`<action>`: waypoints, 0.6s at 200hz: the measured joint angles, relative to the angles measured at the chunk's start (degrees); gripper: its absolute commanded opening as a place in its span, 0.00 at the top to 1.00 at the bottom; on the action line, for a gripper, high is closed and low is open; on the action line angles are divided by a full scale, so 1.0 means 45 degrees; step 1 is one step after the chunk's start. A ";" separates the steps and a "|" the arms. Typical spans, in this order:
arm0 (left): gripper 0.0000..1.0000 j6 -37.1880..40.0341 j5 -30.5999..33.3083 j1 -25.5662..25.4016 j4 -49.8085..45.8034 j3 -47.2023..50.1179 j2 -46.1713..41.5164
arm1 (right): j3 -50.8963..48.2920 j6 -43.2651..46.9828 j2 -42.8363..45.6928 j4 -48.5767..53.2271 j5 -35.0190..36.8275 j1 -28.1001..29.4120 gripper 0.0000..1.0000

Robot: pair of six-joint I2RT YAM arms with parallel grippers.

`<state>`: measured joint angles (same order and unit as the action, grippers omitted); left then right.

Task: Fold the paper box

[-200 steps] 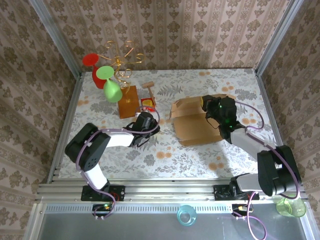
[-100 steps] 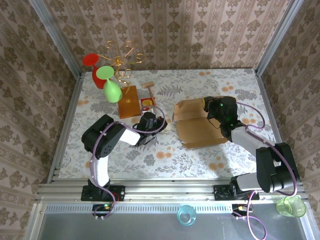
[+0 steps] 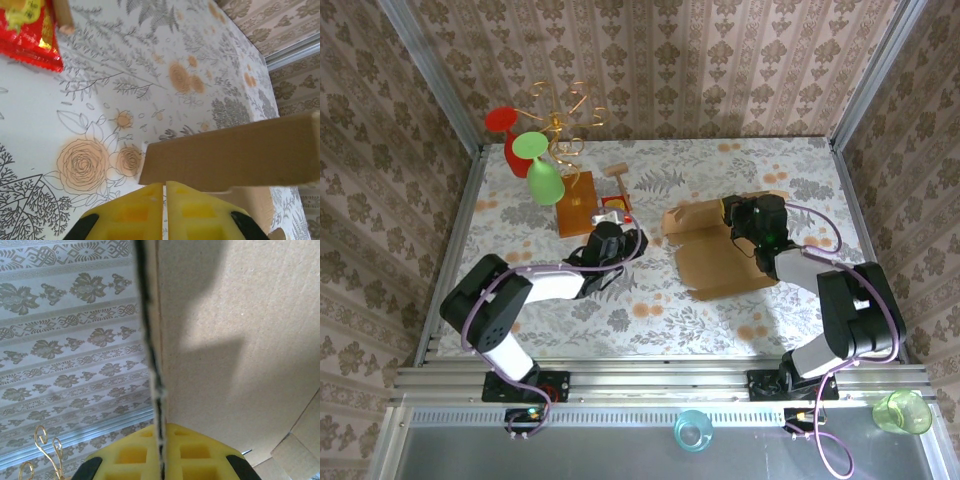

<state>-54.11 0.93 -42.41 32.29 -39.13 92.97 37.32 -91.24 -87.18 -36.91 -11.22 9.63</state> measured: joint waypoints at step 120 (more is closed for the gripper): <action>0.82 0.7121 -0.1846 0.0413 -0.3109 -0.2710 0.0801 | 0.0005 0.0253 -0.0121 -0.0151 -0.0301 -0.0005 1.00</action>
<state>-22.06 -7.38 -40.56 18.31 -51.33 96.57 37.34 -90.11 -87.72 -37.58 -12.58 9.61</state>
